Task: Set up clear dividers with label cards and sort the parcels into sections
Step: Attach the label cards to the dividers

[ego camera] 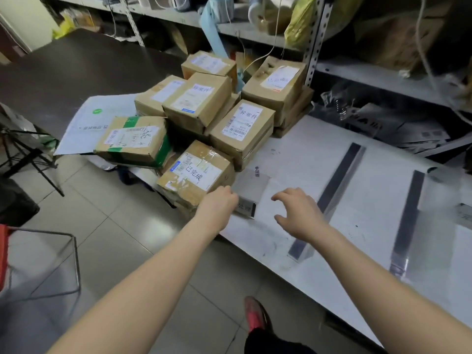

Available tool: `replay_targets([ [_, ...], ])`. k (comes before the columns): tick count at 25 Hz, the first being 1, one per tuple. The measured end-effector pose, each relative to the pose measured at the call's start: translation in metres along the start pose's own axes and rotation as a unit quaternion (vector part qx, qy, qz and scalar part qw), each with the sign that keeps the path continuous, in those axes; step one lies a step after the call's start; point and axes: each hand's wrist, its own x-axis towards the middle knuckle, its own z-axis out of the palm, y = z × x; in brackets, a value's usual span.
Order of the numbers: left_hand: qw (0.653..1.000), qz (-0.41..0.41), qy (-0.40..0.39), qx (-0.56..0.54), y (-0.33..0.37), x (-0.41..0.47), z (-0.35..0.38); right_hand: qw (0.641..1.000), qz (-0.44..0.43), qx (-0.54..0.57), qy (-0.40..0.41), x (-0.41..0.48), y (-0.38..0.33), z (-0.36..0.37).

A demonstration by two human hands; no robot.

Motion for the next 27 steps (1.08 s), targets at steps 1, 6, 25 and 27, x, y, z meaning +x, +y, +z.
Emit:
replay_targets([
  [1,1.0,0.002,-0.01,-0.003,0.002,0.011,0.005,1.0,-0.008,-0.017,-0.018,0.013,-0.004,0.011],
  [6,0.999,0.005,-0.021,-0.049,-0.002,0.053,0.028,0.997,-0.029,-0.052,-0.057,0.064,-0.019,0.049],
  [25,0.914,-0.041,0.028,-0.403,-0.013,0.06,0.068,0.988,0.092,0.118,0.028,0.056,-0.008,0.034],
  [27,0.911,-0.045,0.026,-0.409,-0.013,0.06,0.068,0.988,0.09,0.122,0.031,0.055,-0.006,0.03],
])
